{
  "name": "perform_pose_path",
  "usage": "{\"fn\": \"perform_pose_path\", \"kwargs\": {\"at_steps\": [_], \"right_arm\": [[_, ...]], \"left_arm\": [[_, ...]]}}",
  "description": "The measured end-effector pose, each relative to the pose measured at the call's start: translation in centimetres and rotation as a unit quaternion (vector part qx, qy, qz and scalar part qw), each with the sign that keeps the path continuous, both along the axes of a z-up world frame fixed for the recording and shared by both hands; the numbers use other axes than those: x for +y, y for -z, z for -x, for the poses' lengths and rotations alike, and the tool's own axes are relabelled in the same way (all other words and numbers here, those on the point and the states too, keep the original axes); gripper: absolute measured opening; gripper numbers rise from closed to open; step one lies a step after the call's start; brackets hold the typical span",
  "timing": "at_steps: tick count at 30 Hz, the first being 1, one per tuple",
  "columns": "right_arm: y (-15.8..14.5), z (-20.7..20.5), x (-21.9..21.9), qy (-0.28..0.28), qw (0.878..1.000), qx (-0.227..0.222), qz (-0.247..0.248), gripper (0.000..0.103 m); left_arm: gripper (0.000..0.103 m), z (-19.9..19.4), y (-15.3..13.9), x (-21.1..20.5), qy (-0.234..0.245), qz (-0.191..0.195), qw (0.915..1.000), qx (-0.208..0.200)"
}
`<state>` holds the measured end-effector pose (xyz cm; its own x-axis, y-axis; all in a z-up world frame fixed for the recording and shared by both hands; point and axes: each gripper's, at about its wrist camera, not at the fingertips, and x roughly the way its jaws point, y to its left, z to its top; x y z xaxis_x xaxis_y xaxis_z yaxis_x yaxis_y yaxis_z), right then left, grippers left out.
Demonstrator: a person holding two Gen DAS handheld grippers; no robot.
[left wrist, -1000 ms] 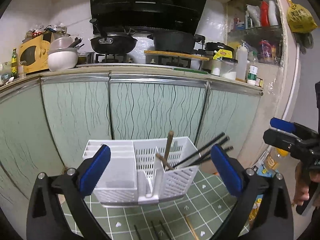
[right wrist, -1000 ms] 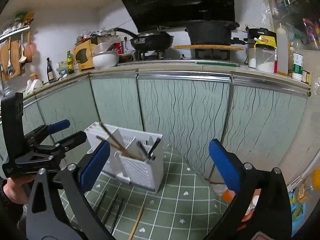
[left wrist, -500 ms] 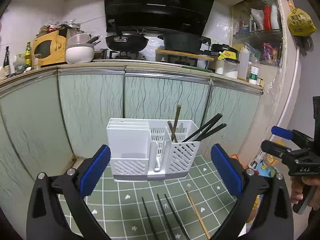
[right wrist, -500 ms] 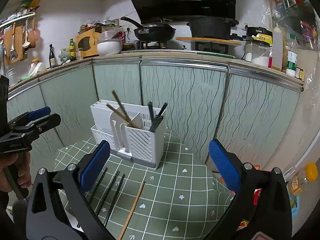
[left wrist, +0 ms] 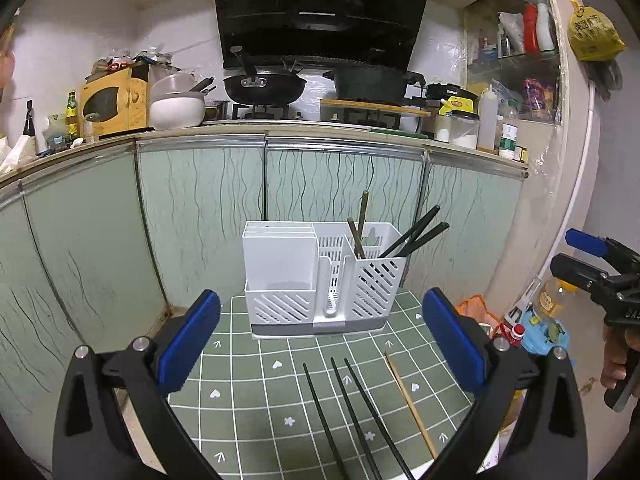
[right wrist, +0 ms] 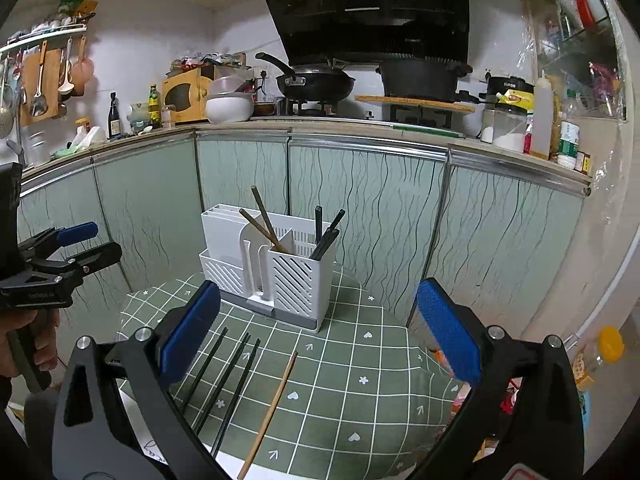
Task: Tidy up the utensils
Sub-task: 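Move both open tools back down toward the last chopsticks on the mat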
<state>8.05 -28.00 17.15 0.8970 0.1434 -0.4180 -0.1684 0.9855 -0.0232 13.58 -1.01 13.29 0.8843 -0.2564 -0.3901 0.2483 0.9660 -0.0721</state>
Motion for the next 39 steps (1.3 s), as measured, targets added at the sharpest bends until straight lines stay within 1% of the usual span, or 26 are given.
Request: {"fn": "perform_pose_path", "kwargs": {"at_steps": [8,19,24,28,32,39], "right_arm": [[-0.2,2.0,0.1,0.004,1.0,-0.004,0.001,0.095],[0.2,4.6,0.3,0.007,1.0,-0.007,0.004,0.095],[0.4,5.6,0.4,0.013,1.0,-0.015,0.005,0.095],[1.7,6.0,0.6,0.012,1.0,-0.01,0.002,0.095],[3.7,6.1,0.9,0.009,1.0,0.005,0.001,0.095],[6.4,6.4,0.9,0.013,1.0,0.018,-0.007,0.095]], "left_arm": [[0.098,2.9,-0.7,0.7,-0.004,-0.006,0.9997,-0.022],[0.098,5.8,-0.6,1.2,-0.005,-0.007,0.9996,-0.028],[0.098,6.8,-0.4,1.3,-0.009,-0.011,0.9994,-0.033],[0.098,7.5,0.8,1.0,-0.013,-0.025,0.999,-0.035],[0.098,8.0,2.5,0.7,-0.016,-0.034,0.9988,-0.031],[0.098,8.5,5.7,1.4,-0.019,-0.013,0.9996,-0.015]]}}
